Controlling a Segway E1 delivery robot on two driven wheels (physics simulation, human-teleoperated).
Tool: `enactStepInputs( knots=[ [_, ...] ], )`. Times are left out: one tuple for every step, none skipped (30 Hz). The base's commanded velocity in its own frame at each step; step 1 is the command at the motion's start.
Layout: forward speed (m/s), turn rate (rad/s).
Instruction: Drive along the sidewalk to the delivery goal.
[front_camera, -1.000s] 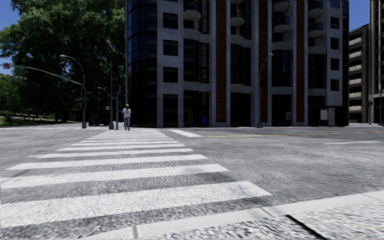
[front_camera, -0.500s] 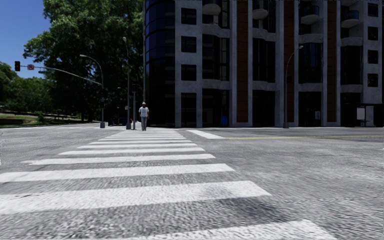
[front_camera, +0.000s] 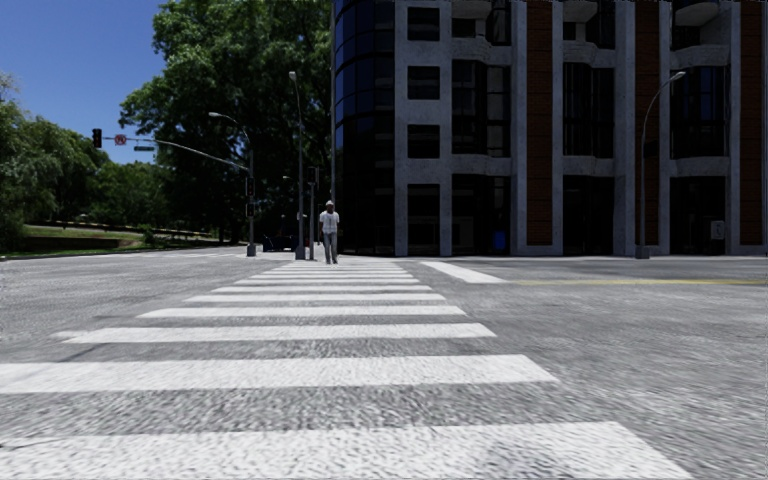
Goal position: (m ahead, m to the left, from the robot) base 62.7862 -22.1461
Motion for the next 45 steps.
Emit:
enactStepInputs(
  knots=[
    [1.33, 0.37],
    [1.33, 0.37],
    [1.33, 0.37],
    [1.33, 0.37],
    [1.33, 0.37],
    [1.33, 0.37],
    [1.33, 0.37],
    [1.33, 0.37],
    [1.33, 0.37],
    [1.33, 0.37],
    [1.33, 0.37],
    [1.33, 0.37],
    [1.33, 0.37],
    [1.33, 0.37],
    [1.32, 0.37],
    [1.32, 0.37],
    [1.32, 0.37],
    [1.32, 0.37],
    [1.32, 0.37],
    [1.32, 0.37],
    [1.32, 0.37],
    [1.32, 0.37],
    [1.32, 0.37],
    [1.32, 0.37],
    [1.32, 0.37],
    [1.32, 0.37],
    [1.32, 0.37],
    [1.32, 0.37],
    [1.32, 0.37],
    [1.32, 0.37],
    [1.32, 0.37],
    [1.32, 0.37],
    [1.32, 0.37],
    [1.32, 0.37],
    [1.32, 0.37],
    [1.32, 0.37],
    [1.32, 0.37],
    [1.32, 0.37],
    [1.32, 0.37],
    [1.32, 0.37],
    [1.32, 0.37],
    [1.32, 0.37],
    [1.32, 0.37],
    [1.32, 0.37],
    [1.32, 0.37]
  ],
)
